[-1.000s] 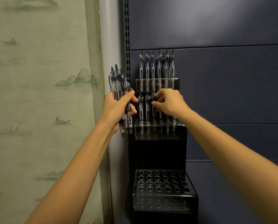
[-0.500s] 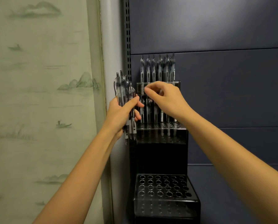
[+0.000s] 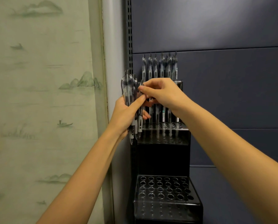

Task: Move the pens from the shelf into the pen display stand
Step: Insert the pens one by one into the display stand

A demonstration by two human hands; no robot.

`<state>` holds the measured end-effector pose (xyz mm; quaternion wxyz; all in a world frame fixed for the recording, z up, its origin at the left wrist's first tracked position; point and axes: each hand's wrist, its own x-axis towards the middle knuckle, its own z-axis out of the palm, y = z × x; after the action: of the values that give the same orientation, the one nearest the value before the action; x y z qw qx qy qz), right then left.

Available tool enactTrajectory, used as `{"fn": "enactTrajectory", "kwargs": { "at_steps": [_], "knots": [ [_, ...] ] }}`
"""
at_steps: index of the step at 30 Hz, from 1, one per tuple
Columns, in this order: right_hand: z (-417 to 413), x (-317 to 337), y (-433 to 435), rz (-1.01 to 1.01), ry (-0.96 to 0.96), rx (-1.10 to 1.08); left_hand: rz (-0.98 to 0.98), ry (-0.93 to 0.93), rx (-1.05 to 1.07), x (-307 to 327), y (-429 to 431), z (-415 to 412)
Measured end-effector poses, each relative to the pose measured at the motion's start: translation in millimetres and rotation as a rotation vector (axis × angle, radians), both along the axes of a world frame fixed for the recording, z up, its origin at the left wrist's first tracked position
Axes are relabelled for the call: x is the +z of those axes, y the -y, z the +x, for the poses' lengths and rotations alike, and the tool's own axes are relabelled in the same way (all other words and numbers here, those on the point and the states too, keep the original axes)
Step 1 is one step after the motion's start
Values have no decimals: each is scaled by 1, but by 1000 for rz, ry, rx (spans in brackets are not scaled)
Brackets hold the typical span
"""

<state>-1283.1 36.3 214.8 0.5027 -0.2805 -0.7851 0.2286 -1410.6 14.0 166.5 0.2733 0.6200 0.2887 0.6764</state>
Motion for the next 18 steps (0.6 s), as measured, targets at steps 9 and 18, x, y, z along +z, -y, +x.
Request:
{"fn": "enactTrajectory", "kwargs": {
  "at_steps": [9, 18],
  "knots": [
    [30, 24, -6, 40, -256, -101, -34, 24, 35, -1, -6, -5],
    [48, 5, -24, 255, -24, -414, 1, 19, 61, 1, -11, -9]
  ]
}}
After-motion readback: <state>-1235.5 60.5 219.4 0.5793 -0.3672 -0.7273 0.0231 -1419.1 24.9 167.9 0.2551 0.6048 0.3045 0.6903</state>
